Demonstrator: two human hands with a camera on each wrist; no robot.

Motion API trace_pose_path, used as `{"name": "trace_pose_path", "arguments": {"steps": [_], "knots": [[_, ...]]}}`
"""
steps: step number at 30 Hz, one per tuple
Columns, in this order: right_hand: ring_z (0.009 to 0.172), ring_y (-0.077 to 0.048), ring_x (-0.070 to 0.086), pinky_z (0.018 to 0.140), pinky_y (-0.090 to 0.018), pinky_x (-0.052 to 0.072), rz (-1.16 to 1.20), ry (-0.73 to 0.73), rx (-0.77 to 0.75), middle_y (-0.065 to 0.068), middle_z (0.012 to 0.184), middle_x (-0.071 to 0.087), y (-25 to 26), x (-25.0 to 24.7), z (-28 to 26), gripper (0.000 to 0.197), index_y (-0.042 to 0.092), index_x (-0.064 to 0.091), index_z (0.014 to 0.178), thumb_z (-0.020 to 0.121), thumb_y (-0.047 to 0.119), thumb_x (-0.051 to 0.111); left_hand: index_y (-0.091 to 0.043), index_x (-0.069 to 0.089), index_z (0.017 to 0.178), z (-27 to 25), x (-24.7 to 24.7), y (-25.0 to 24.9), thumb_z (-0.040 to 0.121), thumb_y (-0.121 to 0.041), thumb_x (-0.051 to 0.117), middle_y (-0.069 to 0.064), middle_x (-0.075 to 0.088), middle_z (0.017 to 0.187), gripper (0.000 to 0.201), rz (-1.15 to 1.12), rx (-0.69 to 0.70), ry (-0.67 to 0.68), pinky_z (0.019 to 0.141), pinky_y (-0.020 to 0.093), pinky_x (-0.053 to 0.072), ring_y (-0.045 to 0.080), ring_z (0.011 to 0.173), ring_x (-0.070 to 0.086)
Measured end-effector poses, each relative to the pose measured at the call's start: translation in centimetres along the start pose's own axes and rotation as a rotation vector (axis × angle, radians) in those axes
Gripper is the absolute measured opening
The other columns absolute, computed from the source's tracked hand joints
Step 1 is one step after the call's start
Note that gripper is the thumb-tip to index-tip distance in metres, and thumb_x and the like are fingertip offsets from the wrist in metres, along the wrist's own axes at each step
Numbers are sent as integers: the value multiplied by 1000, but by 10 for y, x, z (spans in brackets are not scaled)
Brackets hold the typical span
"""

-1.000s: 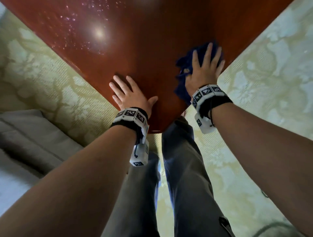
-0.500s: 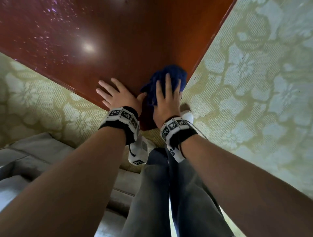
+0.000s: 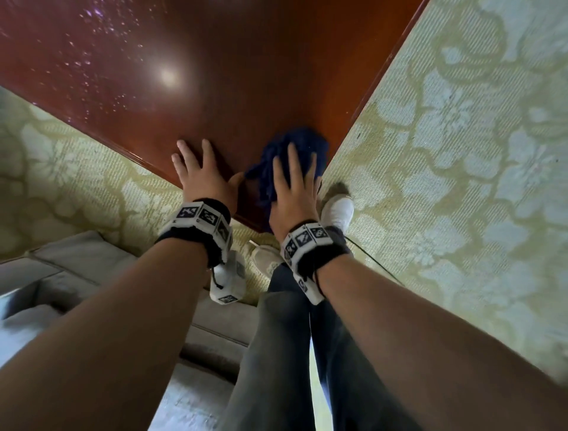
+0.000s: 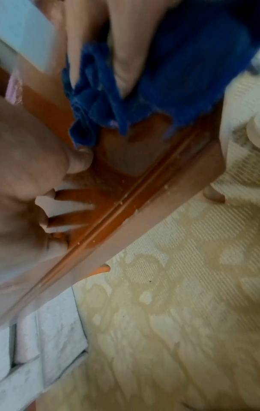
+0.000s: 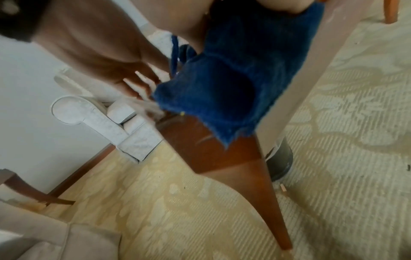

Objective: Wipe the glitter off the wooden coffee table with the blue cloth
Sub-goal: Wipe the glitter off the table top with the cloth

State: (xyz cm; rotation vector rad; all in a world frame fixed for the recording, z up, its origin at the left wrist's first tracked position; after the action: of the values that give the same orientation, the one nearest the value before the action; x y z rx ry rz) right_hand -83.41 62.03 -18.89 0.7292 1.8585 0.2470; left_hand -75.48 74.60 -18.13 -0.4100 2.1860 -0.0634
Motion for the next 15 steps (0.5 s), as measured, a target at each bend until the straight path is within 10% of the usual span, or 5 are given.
{"name": "trace_pose_path", "arguments": {"steps": [15], "knots": [[141,-45,-9,107,-66,17,-116,-104,61,-8,158,4,-42,-75,101,71,20,26,148,83,5,51,-44,-2,151,7,-2,-19,79,-59,68,15,-29,155,102,77,-77,116,115,59,14,43,142,-19]]}}
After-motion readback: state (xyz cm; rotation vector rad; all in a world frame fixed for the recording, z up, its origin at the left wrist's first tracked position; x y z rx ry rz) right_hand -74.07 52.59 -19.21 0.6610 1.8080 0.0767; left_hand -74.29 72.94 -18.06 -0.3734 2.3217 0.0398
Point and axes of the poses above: each hand's wrist, its own z-axis towards the middle knuckle, its own x-axis out of the palm, y = z × x, the point moved 3 cm from there along z, towards the middle knuckle
